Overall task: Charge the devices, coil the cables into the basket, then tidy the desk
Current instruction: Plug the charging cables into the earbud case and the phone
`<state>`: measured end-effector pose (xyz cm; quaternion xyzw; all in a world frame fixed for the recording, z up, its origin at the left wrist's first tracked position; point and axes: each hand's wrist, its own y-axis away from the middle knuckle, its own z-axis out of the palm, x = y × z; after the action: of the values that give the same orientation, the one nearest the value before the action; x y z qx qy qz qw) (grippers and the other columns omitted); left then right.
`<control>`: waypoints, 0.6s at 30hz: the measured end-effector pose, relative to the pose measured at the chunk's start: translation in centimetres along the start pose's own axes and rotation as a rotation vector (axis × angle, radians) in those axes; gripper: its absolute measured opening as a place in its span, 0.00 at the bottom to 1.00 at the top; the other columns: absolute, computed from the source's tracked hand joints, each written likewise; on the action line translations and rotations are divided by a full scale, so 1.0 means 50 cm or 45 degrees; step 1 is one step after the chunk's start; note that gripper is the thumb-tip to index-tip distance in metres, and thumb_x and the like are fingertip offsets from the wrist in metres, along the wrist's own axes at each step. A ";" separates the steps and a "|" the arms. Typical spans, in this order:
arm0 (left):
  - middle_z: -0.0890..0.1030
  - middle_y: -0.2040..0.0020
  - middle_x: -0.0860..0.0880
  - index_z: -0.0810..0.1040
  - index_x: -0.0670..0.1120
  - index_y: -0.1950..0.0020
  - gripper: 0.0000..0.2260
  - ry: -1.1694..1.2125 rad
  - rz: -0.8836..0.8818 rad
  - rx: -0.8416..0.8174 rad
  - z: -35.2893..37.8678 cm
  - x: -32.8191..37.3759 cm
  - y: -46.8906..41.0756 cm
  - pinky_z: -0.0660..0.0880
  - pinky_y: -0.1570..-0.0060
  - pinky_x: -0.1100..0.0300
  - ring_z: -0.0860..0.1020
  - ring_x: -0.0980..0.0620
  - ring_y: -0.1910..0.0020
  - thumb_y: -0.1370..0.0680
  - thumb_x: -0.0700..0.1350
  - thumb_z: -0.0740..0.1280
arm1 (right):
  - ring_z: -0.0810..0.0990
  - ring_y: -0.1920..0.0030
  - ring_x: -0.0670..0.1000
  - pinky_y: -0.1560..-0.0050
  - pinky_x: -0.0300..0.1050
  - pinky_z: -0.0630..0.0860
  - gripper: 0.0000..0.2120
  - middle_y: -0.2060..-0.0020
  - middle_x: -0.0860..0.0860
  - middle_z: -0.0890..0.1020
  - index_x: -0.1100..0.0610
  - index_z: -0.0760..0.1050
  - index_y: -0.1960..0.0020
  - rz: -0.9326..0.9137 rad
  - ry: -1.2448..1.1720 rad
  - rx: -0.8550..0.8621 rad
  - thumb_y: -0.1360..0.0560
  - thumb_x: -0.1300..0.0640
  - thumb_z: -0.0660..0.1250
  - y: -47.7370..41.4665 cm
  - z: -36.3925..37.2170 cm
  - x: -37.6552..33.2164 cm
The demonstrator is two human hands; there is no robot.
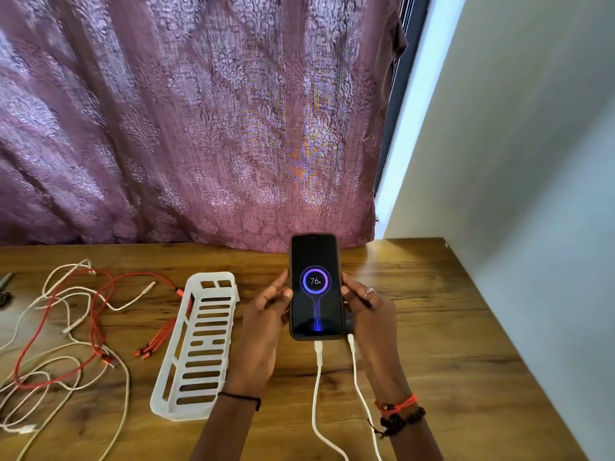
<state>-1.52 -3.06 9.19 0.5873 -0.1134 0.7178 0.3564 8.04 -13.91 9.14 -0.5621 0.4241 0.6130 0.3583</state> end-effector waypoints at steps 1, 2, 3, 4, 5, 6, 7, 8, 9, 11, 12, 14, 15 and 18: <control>0.82 0.46 0.52 0.74 0.49 0.35 0.16 -0.006 0.004 -0.002 0.000 0.003 0.003 0.77 0.57 0.64 0.80 0.57 0.47 0.22 0.38 0.62 | 0.83 0.49 0.50 0.46 0.55 0.79 0.12 0.51 0.51 0.84 0.56 0.79 0.43 -0.008 0.001 -0.003 0.25 0.63 0.66 0.003 -0.001 -0.005; 0.82 0.46 0.52 0.74 0.49 0.34 0.16 -0.011 0.005 -0.005 -0.001 0.004 0.005 0.77 0.59 0.65 0.80 0.57 0.47 0.22 0.38 0.62 | 0.83 0.50 0.50 0.47 0.55 0.79 0.12 0.51 0.51 0.84 0.56 0.79 0.43 -0.013 0.007 -0.004 0.25 0.62 0.66 0.005 -0.002 -0.009; 0.82 0.46 0.52 0.74 0.49 0.34 0.17 -0.011 0.004 -0.006 -0.001 0.005 0.007 0.77 0.59 0.65 0.80 0.57 0.47 0.22 0.38 0.62 | 0.83 0.50 0.49 0.47 0.54 0.79 0.12 0.51 0.50 0.84 0.56 0.79 0.43 -0.017 0.014 -0.007 0.25 0.62 0.66 0.008 -0.003 -0.011; 0.82 0.46 0.52 0.74 0.49 0.34 0.16 -0.008 0.003 -0.007 0.000 0.007 0.011 0.77 0.59 0.65 0.80 0.57 0.47 0.22 0.38 0.62 | 0.82 0.50 0.48 0.47 0.53 0.80 0.12 0.51 0.50 0.84 0.56 0.79 0.42 -0.022 0.017 -0.011 0.25 0.62 0.66 0.012 -0.004 -0.015; 0.82 0.46 0.53 0.74 0.49 0.34 0.16 -0.004 0.004 -0.006 0.000 0.009 0.015 0.78 0.58 0.65 0.80 0.57 0.47 0.22 0.38 0.62 | 0.82 0.50 0.48 0.47 0.52 0.80 0.12 0.50 0.50 0.84 0.56 0.79 0.42 -0.029 0.018 -0.017 0.25 0.62 0.65 0.016 -0.005 -0.018; 0.82 0.47 0.53 0.74 0.49 0.35 0.16 -0.004 0.005 -0.008 0.000 0.011 0.019 0.78 0.57 0.64 0.80 0.57 0.47 0.22 0.38 0.62 | 0.82 0.50 0.47 0.48 0.50 0.80 0.12 0.50 0.50 0.84 0.56 0.79 0.42 -0.036 0.020 -0.021 0.25 0.63 0.65 0.019 -0.007 -0.020; 0.82 0.47 0.54 0.74 0.49 0.35 0.16 -0.007 0.008 -0.009 0.001 0.013 0.023 0.78 0.57 0.64 0.80 0.57 0.47 0.22 0.38 0.62 | 0.82 0.51 0.46 0.49 0.47 0.81 0.12 0.50 0.50 0.83 0.56 0.78 0.42 -0.048 0.022 -0.027 0.25 0.63 0.65 0.021 -0.009 -0.021; 0.82 0.47 0.54 0.74 0.49 0.35 0.16 -0.008 0.016 -0.013 0.001 0.015 0.028 0.78 0.56 0.63 0.80 0.58 0.48 0.22 0.38 0.61 | 0.82 0.52 0.43 0.52 0.43 0.81 0.12 0.50 0.49 0.83 0.56 0.78 0.42 -0.059 0.024 -0.031 0.25 0.63 0.65 0.024 -0.011 -0.024; 0.82 0.47 0.54 0.74 0.49 0.35 0.16 -0.004 0.024 -0.014 0.002 0.017 0.031 0.77 0.55 0.62 0.80 0.58 0.48 0.22 0.38 0.62 | 0.81 0.54 0.41 0.57 0.36 0.80 0.12 0.50 0.49 0.83 0.57 0.78 0.42 -0.069 0.020 -0.034 0.25 0.63 0.65 0.025 -0.013 -0.025; 0.83 0.47 0.54 0.75 0.48 0.35 0.16 0.010 0.032 -0.011 0.003 0.021 0.036 0.77 0.53 0.60 0.80 0.57 0.48 0.22 0.38 0.62 | 0.81 0.56 0.39 0.62 0.30 0.77 0.13 0.51 0.49 0.83 0.57 0.78 0.42 -0.073 0.004 -0.034 0.25 0.63 0.65 0.026 -0.014 -0.026; 0.82 0.46 0.53 0.75 0.48 0.35 0.16 0.015 0.033 -0.009 0.004 0.023 0.038 0.77 0.51 0.59 0.80 0.57 0.47 0.22 0.37 0.62 | 0.81 0.57 0.39 0.63 0.30 0.77 0.13 0.51 0.49 0.83 0.58 0.78 0.42 -0.070 0.008 -0.035 0.25 0.63 0.65 0.026 -0.014 -0.027; 0.82 0.46 0.53 0.75 0.48 0.35 0.16 0.021 0.034 -0.010 0.005 0.026 0.042 0.77 0.48 0.57 0.80 0.55 0.46 0.22 0.37 0.62 | 0.81 0.61 0.36 0.63 0.30 0.77 0.13 0.53 0.48 0.83 0.58 0.78 0.41 -0.073 0.016 -0.039 0.25 0.63 0.65 0.031 -0.015 -0.029; 0.82 0.45 0.53 0.75 0.49 0.35 0.16 0.019 0.033 -0.009 0.005 0.028 0.044 0.77 0.48 0.57 0.79 0.55 0.46 0.22 0.38 0.62 | 0.81 0.62 0.35 0.64 0.29 0.77 0.13 0.54 0.47 0.82 0.58 0.78 0.41 -0.077 0.014 -0.041 0.25 0.63 0.65 0.032 -0.016 -0.030; 0.81 0.43 0.51 0.75 0.50 0.36 0.16 0.010 0.024 -0.018 0.004 0.031 0.047 0.76 0.47 0.57 0.78 0.54 0.43 0.22 0.38 0.62 | 0.82 0.61 0.37 0.66 0.30 0.77 0.13 0.54 0.47 0.82 0.58 0.78 0.42 -0.083 -0.004 -0.044 0.25 0.63 0.65 0.037 -0.018 -0.035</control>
<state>-3.00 -4.29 11.26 0.5807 -0.1227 0.7227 0.3542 6.89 -15.39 11.09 -0.5810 0.3942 0.6091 0.3689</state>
